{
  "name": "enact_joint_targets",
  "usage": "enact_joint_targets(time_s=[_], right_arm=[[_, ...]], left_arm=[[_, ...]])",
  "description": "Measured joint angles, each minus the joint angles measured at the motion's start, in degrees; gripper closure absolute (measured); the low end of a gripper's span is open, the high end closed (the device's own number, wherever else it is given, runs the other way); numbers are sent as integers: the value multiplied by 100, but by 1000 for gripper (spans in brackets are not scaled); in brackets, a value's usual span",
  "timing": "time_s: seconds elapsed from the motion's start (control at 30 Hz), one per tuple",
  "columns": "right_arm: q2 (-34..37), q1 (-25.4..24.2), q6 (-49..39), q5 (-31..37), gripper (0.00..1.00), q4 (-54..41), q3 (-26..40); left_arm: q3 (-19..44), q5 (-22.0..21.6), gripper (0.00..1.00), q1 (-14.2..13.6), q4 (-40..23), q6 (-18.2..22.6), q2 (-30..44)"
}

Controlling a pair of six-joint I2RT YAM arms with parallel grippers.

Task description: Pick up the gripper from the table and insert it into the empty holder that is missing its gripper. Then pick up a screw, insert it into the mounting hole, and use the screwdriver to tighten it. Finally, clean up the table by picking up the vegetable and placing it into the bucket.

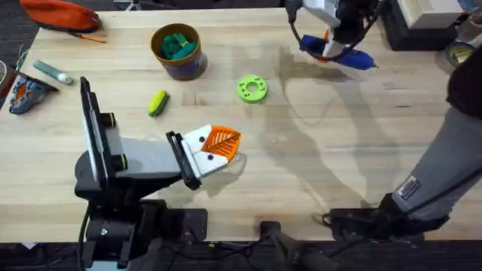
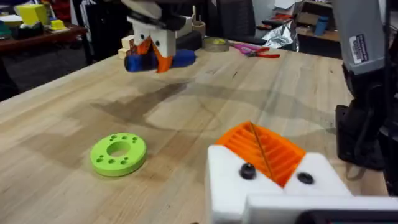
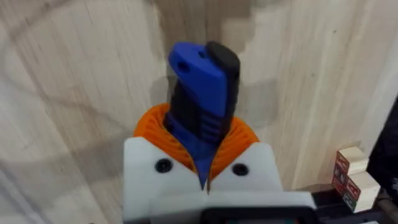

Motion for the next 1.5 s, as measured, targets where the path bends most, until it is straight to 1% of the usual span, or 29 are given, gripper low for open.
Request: enact_joint_targets(time_s=[0.33,0.63,0.8,0.83,0.87,0.93,1.07,1.1,1.17,1.5], right_arm=[[395,-124,-395,323,994,-87,0],[1002,-117,-506,401,994,-77,0],[1055,-90,-504,468,993,-76,0],[1056,-90,-493,468,960,-80,0],[1056,-90,-489,467,880,-106,0],[1050,-90,-459,474,651,-99,0],[1046,-90,-414,487,83,-1,7],[1046,-90,-412,487,26,-1,7],[1046,-90,-387,487,10,-4,7],[931,-90,-230,492,8,-15,7]], left_arm=[[0,0,986,0,0,0,0],[0,1,986,0,0,0,0],[0,2,986,0,0,0,0],[0,0,986,0,0,0,0],[0,2,986,0,0,0,0],[0,2,986,0,0,0,0],[0,0,986,0,0,0,0],[0,0,986,0,0,0,0],[0,0,986,0,0,0,0],[0,0,986,0,0,0,0]])
